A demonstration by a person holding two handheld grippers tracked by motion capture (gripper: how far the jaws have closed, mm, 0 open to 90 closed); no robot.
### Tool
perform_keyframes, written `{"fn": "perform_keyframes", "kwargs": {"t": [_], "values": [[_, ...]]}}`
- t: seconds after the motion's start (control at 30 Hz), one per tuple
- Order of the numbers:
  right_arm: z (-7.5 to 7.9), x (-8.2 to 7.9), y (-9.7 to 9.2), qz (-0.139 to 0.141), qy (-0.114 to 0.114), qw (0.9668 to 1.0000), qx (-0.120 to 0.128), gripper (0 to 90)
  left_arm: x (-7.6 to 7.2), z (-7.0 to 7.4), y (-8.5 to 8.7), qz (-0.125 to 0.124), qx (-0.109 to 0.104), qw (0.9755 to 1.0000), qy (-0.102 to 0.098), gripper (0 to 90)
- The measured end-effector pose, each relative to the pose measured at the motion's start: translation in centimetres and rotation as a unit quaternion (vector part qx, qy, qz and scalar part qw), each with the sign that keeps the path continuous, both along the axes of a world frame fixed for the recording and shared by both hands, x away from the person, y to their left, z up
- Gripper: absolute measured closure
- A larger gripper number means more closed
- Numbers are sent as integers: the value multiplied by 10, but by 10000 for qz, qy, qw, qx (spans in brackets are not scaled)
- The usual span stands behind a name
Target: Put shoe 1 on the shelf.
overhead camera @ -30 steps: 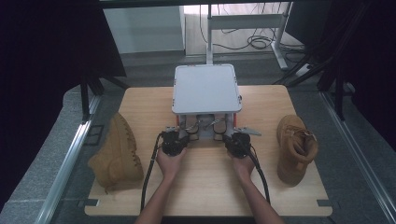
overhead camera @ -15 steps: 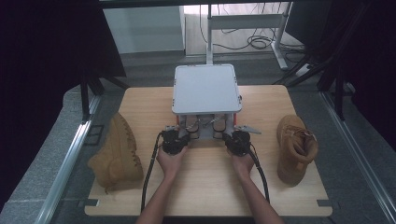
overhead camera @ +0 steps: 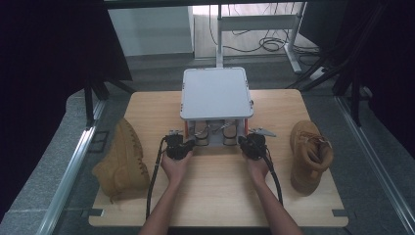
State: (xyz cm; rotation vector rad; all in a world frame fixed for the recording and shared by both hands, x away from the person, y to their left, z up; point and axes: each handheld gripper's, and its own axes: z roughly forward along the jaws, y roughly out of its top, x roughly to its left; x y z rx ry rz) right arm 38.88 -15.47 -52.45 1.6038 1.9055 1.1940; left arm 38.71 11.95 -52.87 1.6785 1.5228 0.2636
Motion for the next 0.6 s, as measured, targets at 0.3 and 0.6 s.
{"fn": "perform_keyframes", "kwargs": {"t": [0.3, 0.6], "values": [[-3, 7, 8, 5, 29, 10000, -10, 893, 5, 5, -5, 16, -69, 10000, -28, 894], [-3, 7, 21, 115, -5, 9999, -2, 894, 6, 7, -19, 1, -122, 9999, -52, 895]]}}
